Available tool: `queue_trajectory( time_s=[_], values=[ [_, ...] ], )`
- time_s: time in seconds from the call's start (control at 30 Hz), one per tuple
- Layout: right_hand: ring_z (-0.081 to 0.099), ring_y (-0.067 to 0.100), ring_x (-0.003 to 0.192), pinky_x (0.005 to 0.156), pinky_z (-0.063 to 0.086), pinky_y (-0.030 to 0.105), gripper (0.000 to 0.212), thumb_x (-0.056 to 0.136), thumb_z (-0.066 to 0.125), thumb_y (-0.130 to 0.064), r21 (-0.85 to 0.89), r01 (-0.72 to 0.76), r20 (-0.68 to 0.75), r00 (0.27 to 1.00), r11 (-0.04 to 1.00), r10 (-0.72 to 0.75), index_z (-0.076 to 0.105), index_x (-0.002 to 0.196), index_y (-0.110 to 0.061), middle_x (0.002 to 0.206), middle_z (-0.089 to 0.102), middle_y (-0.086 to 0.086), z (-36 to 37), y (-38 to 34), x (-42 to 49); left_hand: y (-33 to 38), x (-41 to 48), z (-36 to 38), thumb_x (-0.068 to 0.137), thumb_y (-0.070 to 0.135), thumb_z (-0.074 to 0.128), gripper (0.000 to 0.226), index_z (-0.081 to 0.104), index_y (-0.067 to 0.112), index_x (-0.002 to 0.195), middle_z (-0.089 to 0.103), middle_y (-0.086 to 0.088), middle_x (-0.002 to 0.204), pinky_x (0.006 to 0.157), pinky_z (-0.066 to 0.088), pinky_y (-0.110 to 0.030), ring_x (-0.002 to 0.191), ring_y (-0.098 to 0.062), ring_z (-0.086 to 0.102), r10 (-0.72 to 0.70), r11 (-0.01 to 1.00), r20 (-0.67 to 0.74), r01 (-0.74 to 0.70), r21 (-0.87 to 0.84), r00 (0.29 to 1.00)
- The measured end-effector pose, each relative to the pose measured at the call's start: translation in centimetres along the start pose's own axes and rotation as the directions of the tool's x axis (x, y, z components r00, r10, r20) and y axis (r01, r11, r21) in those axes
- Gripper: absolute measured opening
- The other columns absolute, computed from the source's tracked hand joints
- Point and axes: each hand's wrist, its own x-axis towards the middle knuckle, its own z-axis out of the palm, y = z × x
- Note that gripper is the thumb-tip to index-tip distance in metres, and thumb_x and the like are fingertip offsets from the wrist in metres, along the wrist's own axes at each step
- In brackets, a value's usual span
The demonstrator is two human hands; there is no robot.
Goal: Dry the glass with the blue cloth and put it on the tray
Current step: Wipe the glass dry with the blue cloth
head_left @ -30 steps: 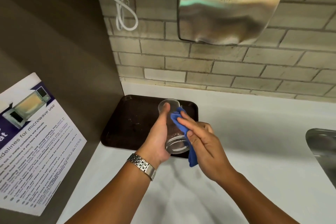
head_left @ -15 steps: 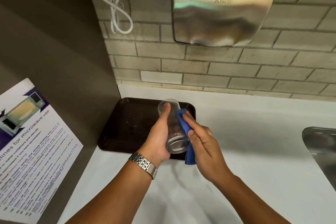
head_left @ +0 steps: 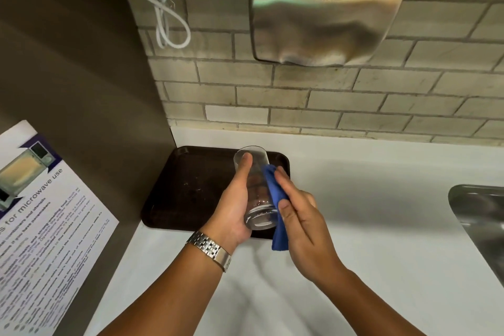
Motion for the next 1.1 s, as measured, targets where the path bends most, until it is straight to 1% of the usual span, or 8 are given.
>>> queue_trajectory(
  time_s=[0.13,0.3,0.47,0.6,0.7,0.83,1.0,1.1],
  values=[
    [0.062,-0.003,0.132,0.098,0.054,0.011,0.043,0.114,0.044,-0.018,0.355,-0.265,0.046,0.963,0.897,0.266,0.048,0.145,-0.048,0.146,0.062,-0.029,0.1,-0.2,0.9,-0.6,-0.1,-0.3,0.092,0.084,0.064,0.082,0.084,0.013,0.128,0.087,-0.018,0.116,0.07,0.069,-0.041,0.089,-0.03,0.088,0.051,0.999,-0.043,-0.05,0.018,0.998],
    [0.05,0.008,0.145,0.114,0.046,0.019,0.045,0.111,0.043,-0.037,0.038,-0.01,-0.042,0.999,0.999,0.012,0.049,0.155,-0.046,0.159,0.049,-0.029,-0.1,-0.9,0.1,-0.9,-0.9,-0.7,0.101,0.081,0.054,0.087,0.075,0.01,0.146,0.077,-0.022,0.146,0.101,0.066,-0.048,0.127,-0.035,0.078,-0.016,0.988,0.053,0.024,-0.153,0.998],
    [0.061,0.017,0.137,0.106,0.056,0.028,0.041,0.115,0.044,-0.019,0.246,-0.179,0.01,0.983,0.953,0.182,0.058,0.139,-0.049,0.147,0.061,-0.012,0.0,-0.3,1.2,-1.6,-1.0,-0.7,0.099,0.074,0.064,0.075,0.082,0.01,0.136,0.083,-0.016,0.116,0.089,0.068,-0.043,0.098,-0.031,0.083,-0.048,0.963,0.083,0.068,-0.263,0.995],
    [0.048,0.013,0.142,0.113,0.043,0.016,0.044,0.112,0.039,-0.034,-0.128,0.157,0.047,0.987,0.979,-0.152,0.052,0.151,-0.048,0.163,0.045,-0.027,-0.6,-1.3,0.3,-1.5,-1.3,-0.9,0.097,0.071,0.065,0.081,0.076,0.006,0.144,0.078,-0.02,0.14,0.114,0.055,-0.047,0.126,-0.033,0.075,-0.118,0.96,0.069,0.132,-0.249,0.991],
    [0.051,0.011,0.136,0.113,0.043,0.019,0.047,0.114,0.039,-0.024,-0.16,0.194,0.056,0.981,0.968,-0.188,0.048,0.156,-0.043,0.163,0.049,-0.02,-1.0,-0.3,0.8,-1.6,-1.0,-1.0,0.099,0.076,0.062,0.082,0.077,0.008,0.143,0.079,-0.021,0.135,0.097,0.066,-0.047,0.113,-0.035,0.08,-0.085,0.972,0.058,0.096,-0.215,0.995],
    [0.066,0.0,0.121,0.1,0.057,0.021,0.046,0.115,0.044,-0.02,0.066,-0.167,0.043,0.985,0.984,0.164,0.048,0.151,-0.049,0.147,0.065,-0.001,-0.9,0.6,1.8,-2.3,-0.6,-1.1,0.09,0.084,0.065,0.086,0.082,0.01,0.132,0.086,-0.018,0.119,0.078,0.072,-0.044,0.095,-0.031,0.087,0.06,0.998,-0.075,-0.057,0.038,0.995],
    [0.044,-0.001,0.129,0.114,0.034,0.008,0.055,0.108,0.045,-0.022,-0.357,0.346,0.209,0.935,0.868,-0.287,0.042,0.162,-0.033,0.169,0.044,-0.01,-2.0,-0.7,2.6,-2.6,-1.0,-1.2,0.055,0.1,0.077,0.117,0.072,0.017,0.136,0.085,-0.021,0.126,0.11,0.061,-0.066,0.117,-0.04,0.083,0.32,0.9,-0.082,-0.276,0.338,0.944],
    [0.05,0.019,0.132,0.117,0.039,0.024,0.056,0.104,0.058,-0.005,-0.419,0.378,0.237,0.923,0.825,-0.303,0.05,0.158,-0.017,0.168,0.045,0.002,-3.2,-0.5,4.5,-2.8,-0.9,-1.5,0.053,0.103,0.076,0.118,0.071,0.018,0.134,0.084,-0.018,0.126,0.111,0.06,-0.067,0.118,-0.038,0.082,0.344,0.876,-0.045,-0.303,0.376,0.938]
  ],
)
